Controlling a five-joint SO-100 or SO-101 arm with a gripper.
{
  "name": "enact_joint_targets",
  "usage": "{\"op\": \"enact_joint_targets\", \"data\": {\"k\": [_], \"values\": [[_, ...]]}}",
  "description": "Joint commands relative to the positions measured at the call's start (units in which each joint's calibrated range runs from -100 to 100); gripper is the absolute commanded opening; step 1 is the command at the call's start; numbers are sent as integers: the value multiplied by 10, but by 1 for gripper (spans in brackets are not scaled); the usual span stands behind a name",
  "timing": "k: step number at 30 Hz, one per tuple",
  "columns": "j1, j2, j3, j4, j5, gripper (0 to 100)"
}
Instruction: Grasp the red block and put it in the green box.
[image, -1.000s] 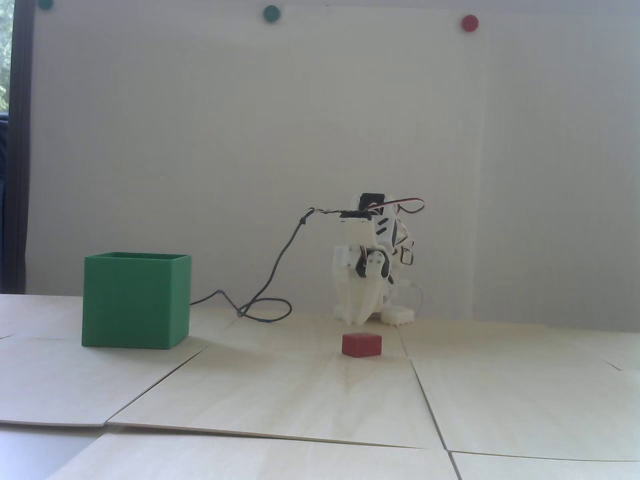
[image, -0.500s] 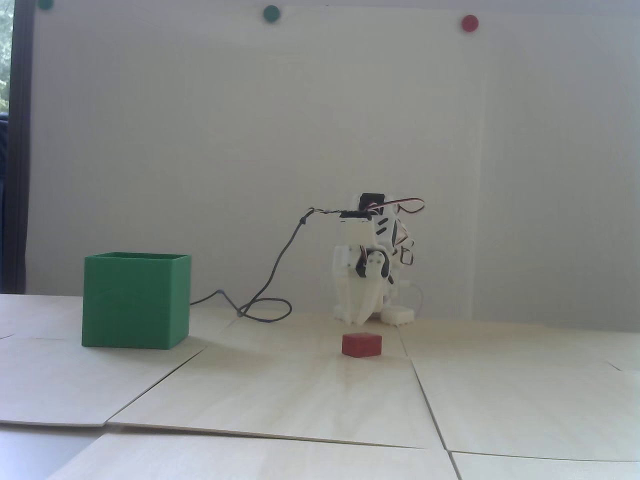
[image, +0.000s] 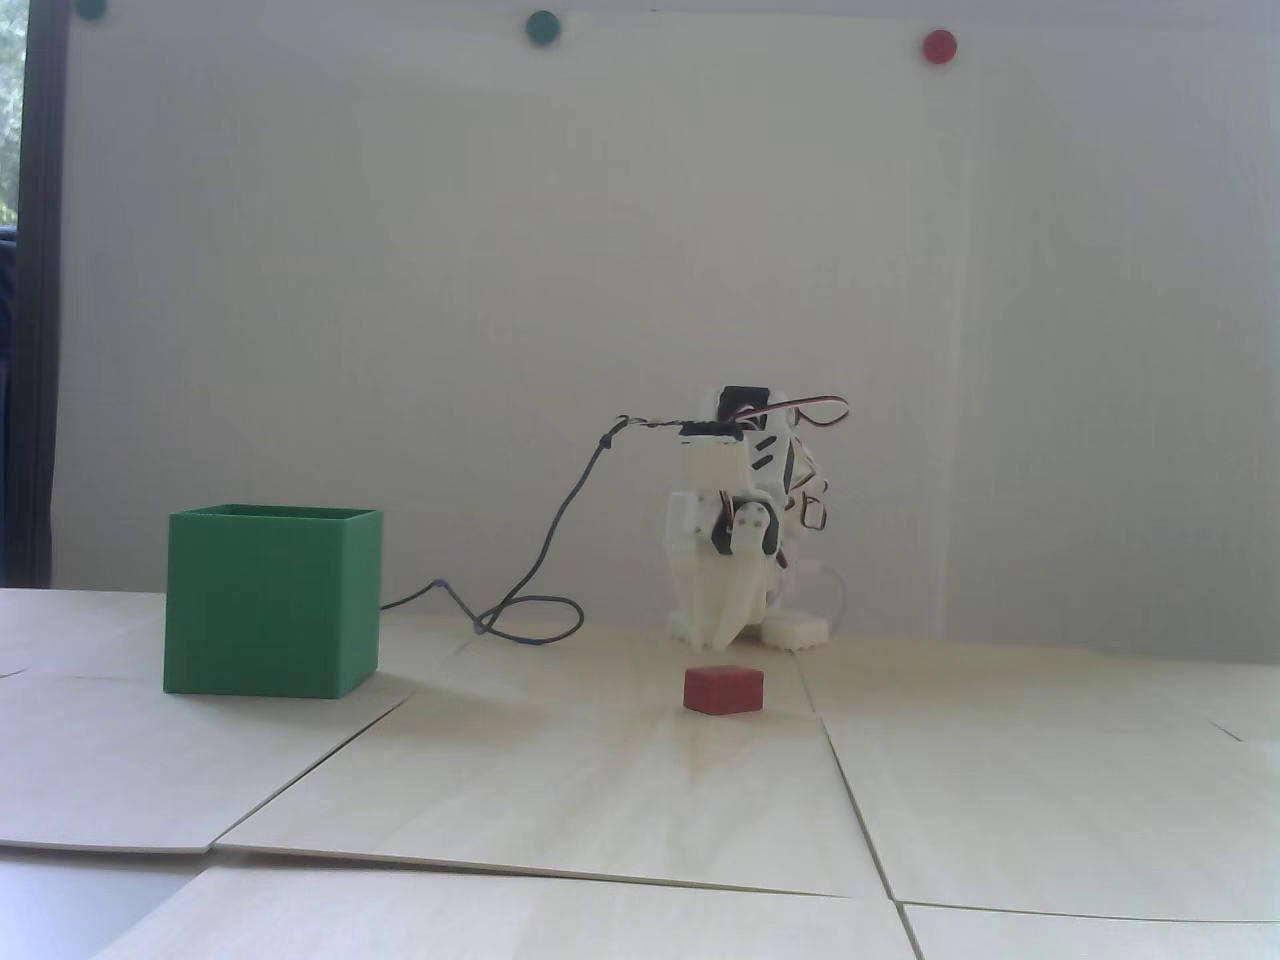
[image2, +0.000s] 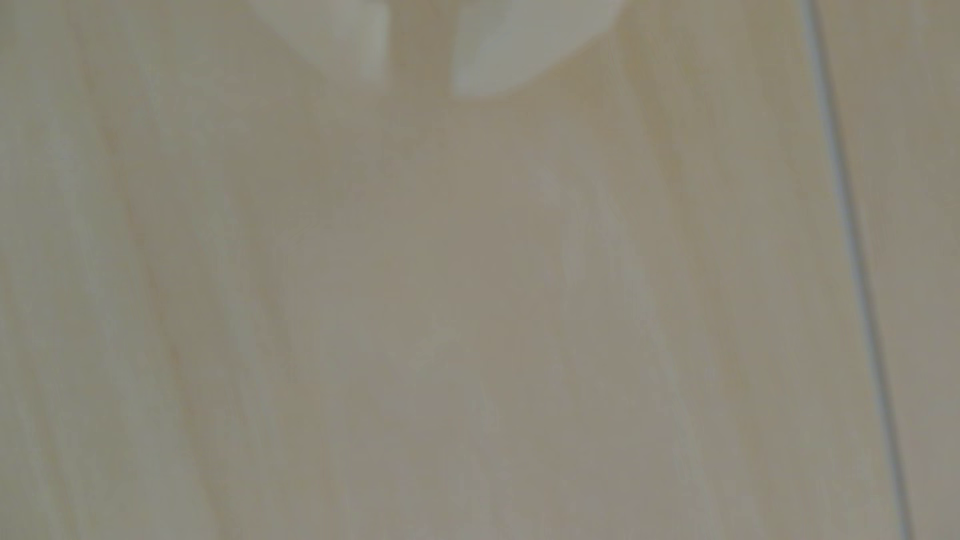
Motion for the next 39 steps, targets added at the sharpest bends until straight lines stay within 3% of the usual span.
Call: {"op": "enact_joint_targets", "data": {"k": [1, 31, 33, 39], "values": [[-4, -6, 9, -1, -1, 3], [-22, 22, 3, -8, 3, 2], [-27, 54, -1, -40, 3, 2], [-31, 282, -155, -265, -1, 3]]}}
